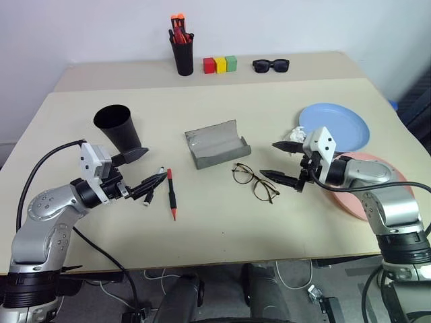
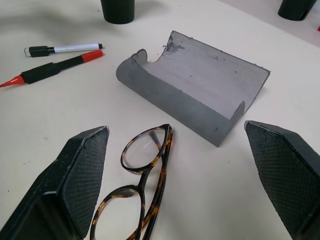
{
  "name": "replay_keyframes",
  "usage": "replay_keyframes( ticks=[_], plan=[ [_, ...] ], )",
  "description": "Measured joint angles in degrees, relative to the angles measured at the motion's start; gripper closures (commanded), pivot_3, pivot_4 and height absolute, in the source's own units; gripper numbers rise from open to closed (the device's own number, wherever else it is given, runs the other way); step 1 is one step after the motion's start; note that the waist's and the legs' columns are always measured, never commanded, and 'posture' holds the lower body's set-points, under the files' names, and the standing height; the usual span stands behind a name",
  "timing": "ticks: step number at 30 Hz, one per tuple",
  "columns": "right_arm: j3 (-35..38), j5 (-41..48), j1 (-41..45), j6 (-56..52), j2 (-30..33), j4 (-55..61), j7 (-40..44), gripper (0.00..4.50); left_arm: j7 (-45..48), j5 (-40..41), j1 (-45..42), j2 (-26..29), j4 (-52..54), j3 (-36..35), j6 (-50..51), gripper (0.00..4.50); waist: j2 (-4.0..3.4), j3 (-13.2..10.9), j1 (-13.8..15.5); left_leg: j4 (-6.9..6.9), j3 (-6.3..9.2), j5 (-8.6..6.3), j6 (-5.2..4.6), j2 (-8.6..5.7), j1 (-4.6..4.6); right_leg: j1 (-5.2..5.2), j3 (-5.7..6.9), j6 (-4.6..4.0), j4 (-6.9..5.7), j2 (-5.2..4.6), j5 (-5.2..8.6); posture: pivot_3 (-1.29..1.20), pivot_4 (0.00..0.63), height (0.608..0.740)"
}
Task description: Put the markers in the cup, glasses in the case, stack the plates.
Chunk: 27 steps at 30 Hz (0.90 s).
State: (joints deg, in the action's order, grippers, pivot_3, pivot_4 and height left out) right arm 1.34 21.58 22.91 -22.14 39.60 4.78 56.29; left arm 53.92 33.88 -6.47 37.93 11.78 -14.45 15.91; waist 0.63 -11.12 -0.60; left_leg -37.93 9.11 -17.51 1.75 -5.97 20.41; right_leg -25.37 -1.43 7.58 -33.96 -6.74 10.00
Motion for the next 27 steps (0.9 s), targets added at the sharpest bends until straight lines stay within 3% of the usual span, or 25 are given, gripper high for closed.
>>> replay_keyframes(
  ticks=[14,21,27],
  plan=[
    [-0.4,0.0,0.9,-1.1,-0.2,1.5,-0.5,0.05,-4.6,-2.1,1.7,0.5,-2.1,-1.1,1.3,0.00,0.00,0.0,-0.1,0.00,0.01,0.00,0.00,0.00,-0.01,0.00,0.00,0.00,0.00,0.00,0.00,0.00,0.150,0.740],
    [-3.1,-0.1,3.0,-1.0,-5.1,1.6,-1.5,0.05,-11.2,-2.5,6.4,4.2,0.1,-2.1,14.2,0.00,0.03,0.0,-0.1,0.03,0.05,0.00,-0.01,0.02,0.00,-0.01,0.01,0.02,-0.01,0.02,0.01,0.00,0.150,0.740],
    [-5.1,0.0,4.2,-1.3,-7.0,3.1,-1.8,0.05,-22.2,-0.3,1.3,4.7,4.3,-3.0,31.8,0.00,0.04,0.0,0.1,0.01,0.20,0.00,0.01,-0.01,0.00,-0.01,0.03,0.02,-0.04,0.02,0.01,0.00,0.150,0.740]
  ],
)
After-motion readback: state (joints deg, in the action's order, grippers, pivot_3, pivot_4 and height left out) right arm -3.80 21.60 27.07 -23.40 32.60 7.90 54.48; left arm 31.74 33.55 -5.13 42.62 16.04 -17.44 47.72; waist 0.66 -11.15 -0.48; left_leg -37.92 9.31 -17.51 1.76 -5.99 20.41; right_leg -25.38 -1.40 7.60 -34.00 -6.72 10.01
